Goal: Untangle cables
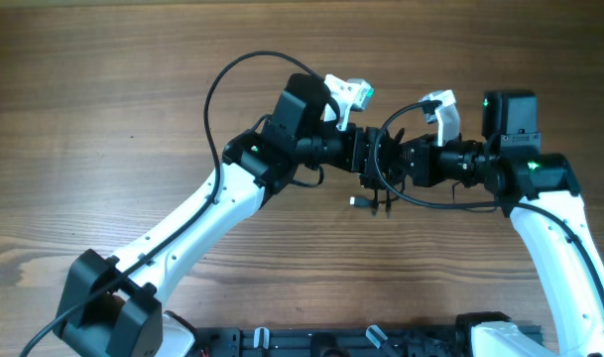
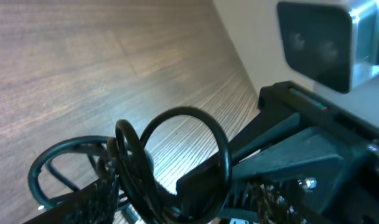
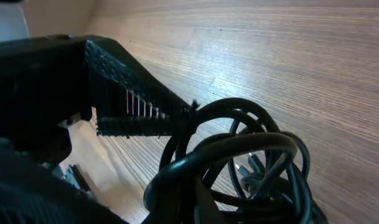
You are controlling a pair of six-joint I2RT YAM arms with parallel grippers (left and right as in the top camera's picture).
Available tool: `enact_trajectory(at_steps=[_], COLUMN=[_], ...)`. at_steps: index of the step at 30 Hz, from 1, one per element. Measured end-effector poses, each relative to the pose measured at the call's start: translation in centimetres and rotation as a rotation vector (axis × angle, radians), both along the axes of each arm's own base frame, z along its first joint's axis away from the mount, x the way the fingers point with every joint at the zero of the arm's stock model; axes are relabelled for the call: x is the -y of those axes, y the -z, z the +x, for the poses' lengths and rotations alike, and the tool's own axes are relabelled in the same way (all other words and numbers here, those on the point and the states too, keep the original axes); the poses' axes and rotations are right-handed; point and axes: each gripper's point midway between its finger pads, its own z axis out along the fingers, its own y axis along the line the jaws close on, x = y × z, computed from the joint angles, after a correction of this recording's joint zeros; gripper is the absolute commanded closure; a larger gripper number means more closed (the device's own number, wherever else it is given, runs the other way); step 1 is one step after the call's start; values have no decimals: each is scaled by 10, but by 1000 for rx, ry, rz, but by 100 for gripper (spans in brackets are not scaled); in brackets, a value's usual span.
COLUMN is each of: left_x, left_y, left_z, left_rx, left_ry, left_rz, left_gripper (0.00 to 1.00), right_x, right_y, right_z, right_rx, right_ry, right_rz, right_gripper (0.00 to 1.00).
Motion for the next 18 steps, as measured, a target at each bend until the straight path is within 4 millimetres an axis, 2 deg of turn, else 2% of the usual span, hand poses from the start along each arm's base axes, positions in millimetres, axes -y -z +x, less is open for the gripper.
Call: enact_trajectory(at_steps=[5,18], left_x=[1,-1], left_y=[0,14], left_z=[0,-2], left_rx=[19,-28], left_ry=[12,13], left_rz=[1,39], left_gripper=[41,46], right_x=[0,1], right_y=[-1,7], right_z=[-1,-8], right_rx=[-3,-27], right_ry=[-2,-21], right_rz=[9,1], right_gripper=[96,96])
